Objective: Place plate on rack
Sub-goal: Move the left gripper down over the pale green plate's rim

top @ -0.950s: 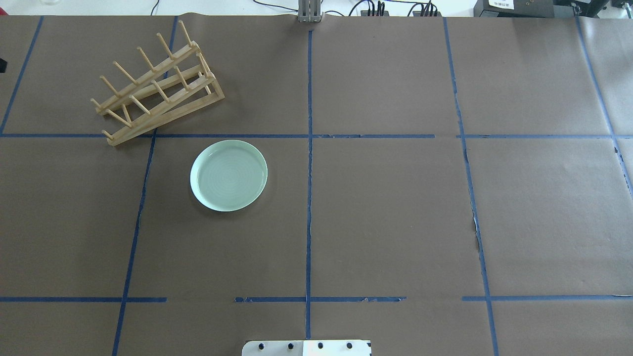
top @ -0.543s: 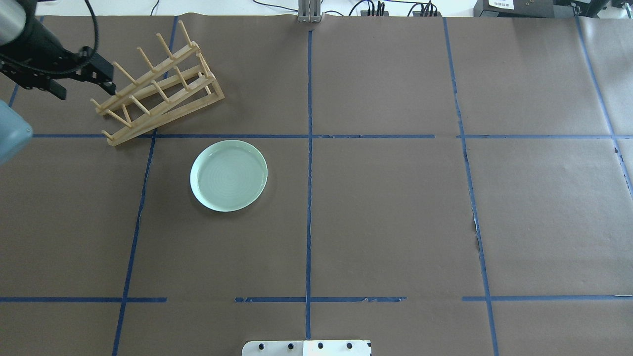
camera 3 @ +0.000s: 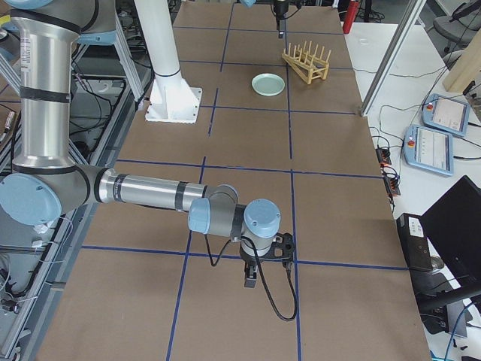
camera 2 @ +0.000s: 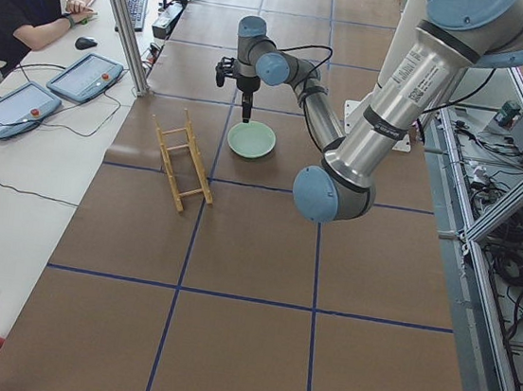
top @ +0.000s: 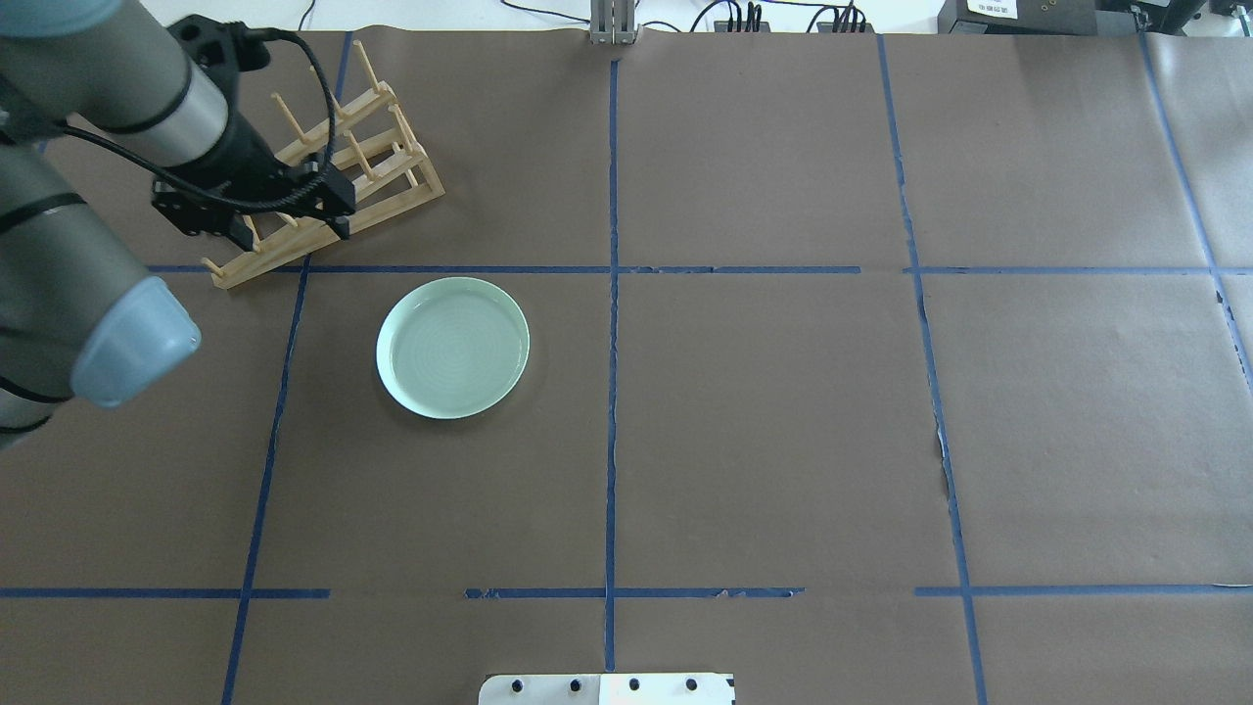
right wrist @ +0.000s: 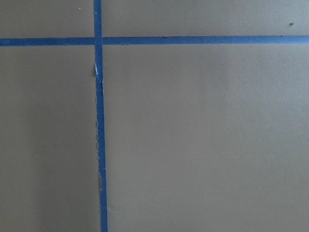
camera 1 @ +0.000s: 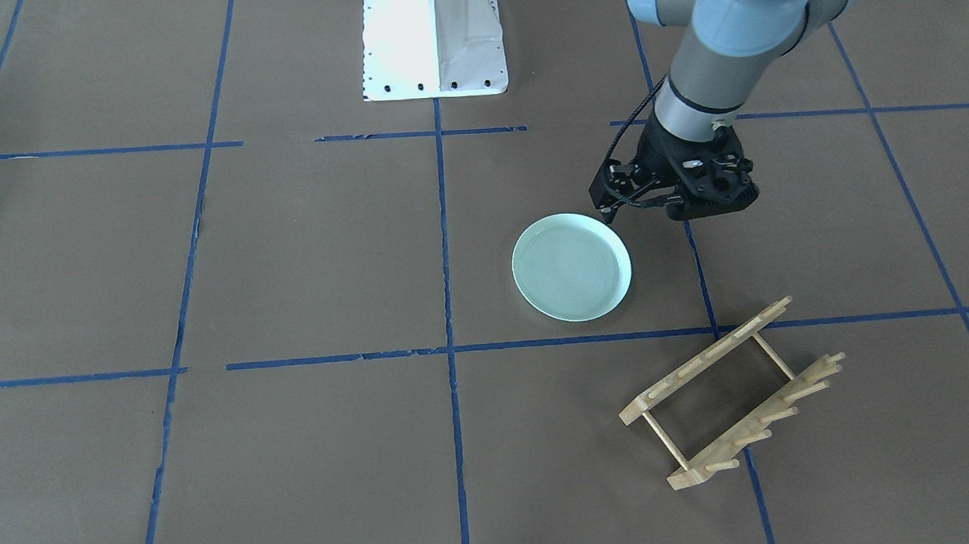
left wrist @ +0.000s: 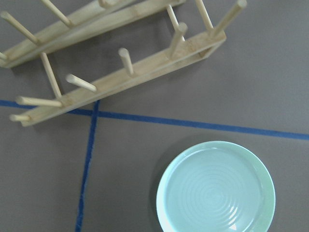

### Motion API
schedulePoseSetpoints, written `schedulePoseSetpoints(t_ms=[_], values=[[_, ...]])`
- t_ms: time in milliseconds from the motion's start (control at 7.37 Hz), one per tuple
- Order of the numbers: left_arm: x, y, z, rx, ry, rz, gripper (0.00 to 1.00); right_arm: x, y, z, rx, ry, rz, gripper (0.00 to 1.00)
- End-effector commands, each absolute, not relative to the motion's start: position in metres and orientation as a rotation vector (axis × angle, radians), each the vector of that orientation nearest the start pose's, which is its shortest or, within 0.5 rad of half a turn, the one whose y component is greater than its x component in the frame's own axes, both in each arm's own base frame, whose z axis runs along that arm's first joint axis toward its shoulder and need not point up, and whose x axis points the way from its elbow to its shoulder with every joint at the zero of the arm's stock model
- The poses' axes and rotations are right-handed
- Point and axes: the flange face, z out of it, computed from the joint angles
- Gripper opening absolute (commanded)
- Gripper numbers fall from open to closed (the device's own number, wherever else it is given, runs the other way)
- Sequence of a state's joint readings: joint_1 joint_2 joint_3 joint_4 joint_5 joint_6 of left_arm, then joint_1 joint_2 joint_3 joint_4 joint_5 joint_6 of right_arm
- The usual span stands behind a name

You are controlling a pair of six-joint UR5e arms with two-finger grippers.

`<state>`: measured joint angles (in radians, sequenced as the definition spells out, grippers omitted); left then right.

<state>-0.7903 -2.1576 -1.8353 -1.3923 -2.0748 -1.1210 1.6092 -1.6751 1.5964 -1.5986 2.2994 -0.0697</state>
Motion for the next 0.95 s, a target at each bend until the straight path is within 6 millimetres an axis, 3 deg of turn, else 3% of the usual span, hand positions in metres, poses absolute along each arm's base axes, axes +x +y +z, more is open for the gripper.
schedulePoseSetpoints(t_ms=[0, 271, 543, 814], values=[[0.445, -0.488, 0.209, -0.009, 0.781, -0.181, 1.00, 0.084, -0.435, 0.700, -0.062, -0.732, 0.009, 1.00], [0.524, -0.504, 0.197, -0.022, 0.722, -0.219, 1.00, 0.084, -0.435, 0.700, -0.062, -0.732, 0.009, 1.00], [0.558, -0.506, 0.223, 0.009, 0.737, -0.244, 1.00, 0.084, -0.435, 0.700, -0.062, -0.732, 0.009, 1.00], [0.569, -0.508, 0.235, 0.020, 0.747, -0.227, 1.00, 0.084, -0.435, 0.700, -0.062, -0.732, 0.009, 1.00]])
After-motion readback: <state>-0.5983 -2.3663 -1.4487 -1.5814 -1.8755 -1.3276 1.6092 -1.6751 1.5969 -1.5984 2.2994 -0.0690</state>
